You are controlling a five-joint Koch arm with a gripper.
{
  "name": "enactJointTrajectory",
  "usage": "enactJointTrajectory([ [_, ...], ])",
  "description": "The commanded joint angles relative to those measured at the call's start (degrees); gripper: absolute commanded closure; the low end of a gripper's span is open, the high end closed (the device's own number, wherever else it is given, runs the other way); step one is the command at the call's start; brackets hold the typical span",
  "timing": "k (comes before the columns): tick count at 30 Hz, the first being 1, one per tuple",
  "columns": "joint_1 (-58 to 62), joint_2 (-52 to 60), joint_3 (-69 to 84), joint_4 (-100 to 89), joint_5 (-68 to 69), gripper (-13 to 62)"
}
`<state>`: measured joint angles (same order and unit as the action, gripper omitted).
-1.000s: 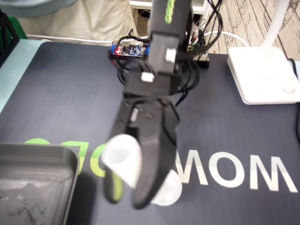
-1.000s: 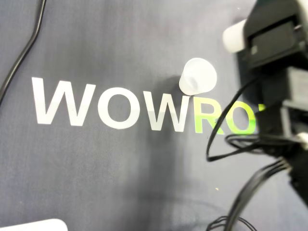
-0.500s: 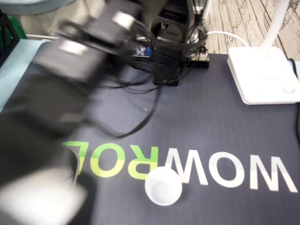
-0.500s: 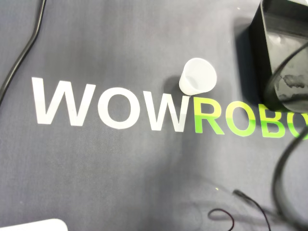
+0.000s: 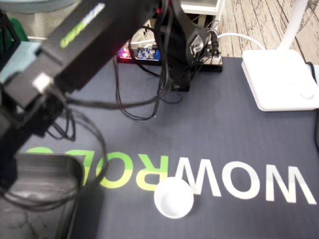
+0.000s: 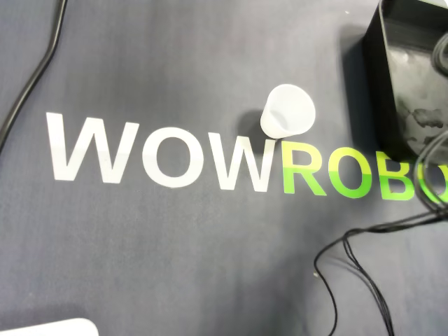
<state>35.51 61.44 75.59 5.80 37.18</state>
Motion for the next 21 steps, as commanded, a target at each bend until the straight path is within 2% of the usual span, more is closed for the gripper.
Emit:
enactJointTrajectory([
  [1,0.2,1.2,-4.0,-3.3,2.7,50.5],
  [4,0.1,-1.9,-4.0,-6.1,14.9,50.5],
  [10,0.1,-4.2,-4.0,-8.6,29.6,50.5],
  [15,0.1,-4.7,-3.6,-12.5,35.1,50.5],
  [21,-0.5,-4.6,-4.2,-13.2,32.8,50.6],
])
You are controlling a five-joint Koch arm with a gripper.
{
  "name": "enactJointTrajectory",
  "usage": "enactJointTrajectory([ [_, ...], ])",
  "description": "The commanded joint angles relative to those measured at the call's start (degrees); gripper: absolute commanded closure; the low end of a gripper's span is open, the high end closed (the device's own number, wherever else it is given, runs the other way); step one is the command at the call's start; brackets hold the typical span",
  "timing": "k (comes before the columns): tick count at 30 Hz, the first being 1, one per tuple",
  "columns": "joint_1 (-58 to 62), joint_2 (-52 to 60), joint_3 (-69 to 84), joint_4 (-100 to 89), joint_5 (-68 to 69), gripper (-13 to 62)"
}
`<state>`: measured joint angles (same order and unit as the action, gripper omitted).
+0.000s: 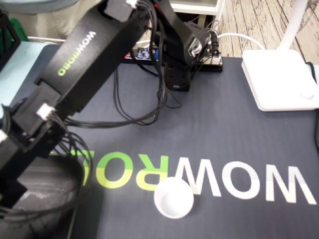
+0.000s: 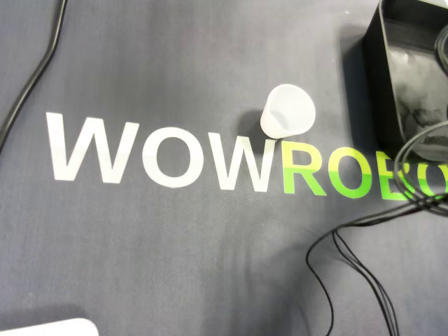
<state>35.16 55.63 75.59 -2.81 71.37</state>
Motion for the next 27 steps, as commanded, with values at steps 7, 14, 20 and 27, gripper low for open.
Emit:
enactJointTrajectory([
  [7,-3.4,7.2,-5.1,-4.7,-30.6,50.6],
  [14,-11.0,22.2,2.7,-4.6,-73.3,50.6],
  [20,-17.8,33.6,19.1,-4.7,-99.8,50.5],
  [27,-29.8,47.2,40.3,-6.9,-123.2,50.5],
])
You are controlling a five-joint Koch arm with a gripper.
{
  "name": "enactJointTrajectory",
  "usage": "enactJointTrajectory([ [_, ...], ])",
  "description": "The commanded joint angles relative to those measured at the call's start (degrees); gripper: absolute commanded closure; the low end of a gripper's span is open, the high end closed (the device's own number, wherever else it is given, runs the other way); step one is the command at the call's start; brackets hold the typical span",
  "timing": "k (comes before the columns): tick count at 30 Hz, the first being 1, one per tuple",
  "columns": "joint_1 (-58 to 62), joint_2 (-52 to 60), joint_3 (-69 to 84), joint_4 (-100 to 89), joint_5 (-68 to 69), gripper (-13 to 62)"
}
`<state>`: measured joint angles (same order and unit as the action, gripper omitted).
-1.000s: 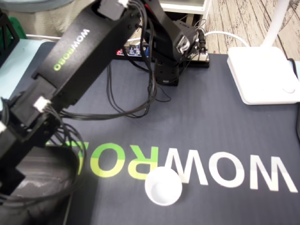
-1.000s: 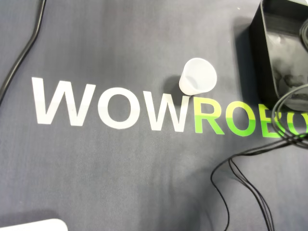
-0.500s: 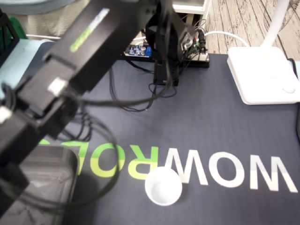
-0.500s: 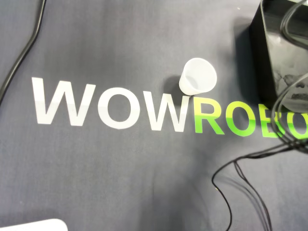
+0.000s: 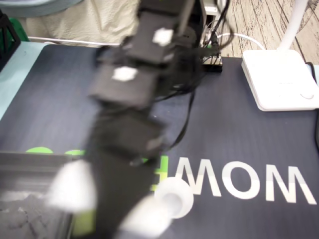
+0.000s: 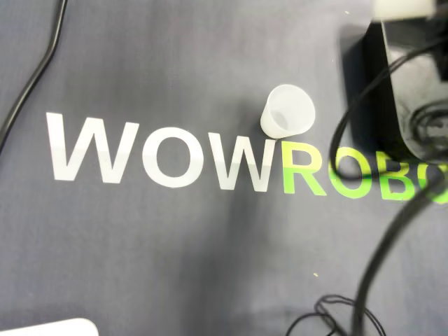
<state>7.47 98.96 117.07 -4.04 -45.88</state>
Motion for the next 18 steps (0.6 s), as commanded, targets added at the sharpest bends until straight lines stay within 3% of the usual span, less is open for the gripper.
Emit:
enactJointTrajectory([
  [1,-3.7,5.1,1.1,-6.5,-9.2,50.5],
  [7,-10.5,7.9,8.3,-8.8,-24.5,50.5],
  [18,-11.2,5.9,12.4,-9.7,-44.4,50.4],
])
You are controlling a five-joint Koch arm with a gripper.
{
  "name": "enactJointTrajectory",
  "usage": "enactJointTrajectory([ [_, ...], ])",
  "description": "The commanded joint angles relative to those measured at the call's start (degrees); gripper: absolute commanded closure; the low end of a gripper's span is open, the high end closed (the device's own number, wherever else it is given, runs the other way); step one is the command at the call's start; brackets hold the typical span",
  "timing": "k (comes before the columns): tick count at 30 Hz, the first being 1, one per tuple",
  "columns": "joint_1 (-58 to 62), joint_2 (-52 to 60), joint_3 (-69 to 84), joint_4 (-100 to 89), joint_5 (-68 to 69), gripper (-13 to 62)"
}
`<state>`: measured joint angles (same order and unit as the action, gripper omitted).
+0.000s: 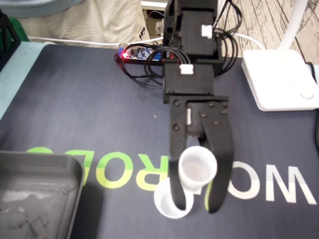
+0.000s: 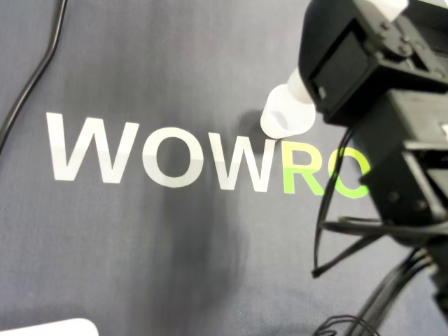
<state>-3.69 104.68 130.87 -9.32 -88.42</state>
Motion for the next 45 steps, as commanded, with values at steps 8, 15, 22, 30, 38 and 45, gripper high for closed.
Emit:
enactJointTrajectory([
  [8,1.5,-5.3,1.1,-10.9,-3.4,50.4],
  [15,1.8,-9.5,1.6,-15.2,-3.6,50.4],
  [22,1.8,-12.8,1.5,-18.6,-3.5,50.4],
  [30,1.8,-13.6,1.4,-20.0,-3.3,48.5],
  [38,2.4,-14.4,1.1,-20.0,-3.2,42.9],
  [45,2.5,-14.5,1.3,-20.0,-3.0,38.2],
])
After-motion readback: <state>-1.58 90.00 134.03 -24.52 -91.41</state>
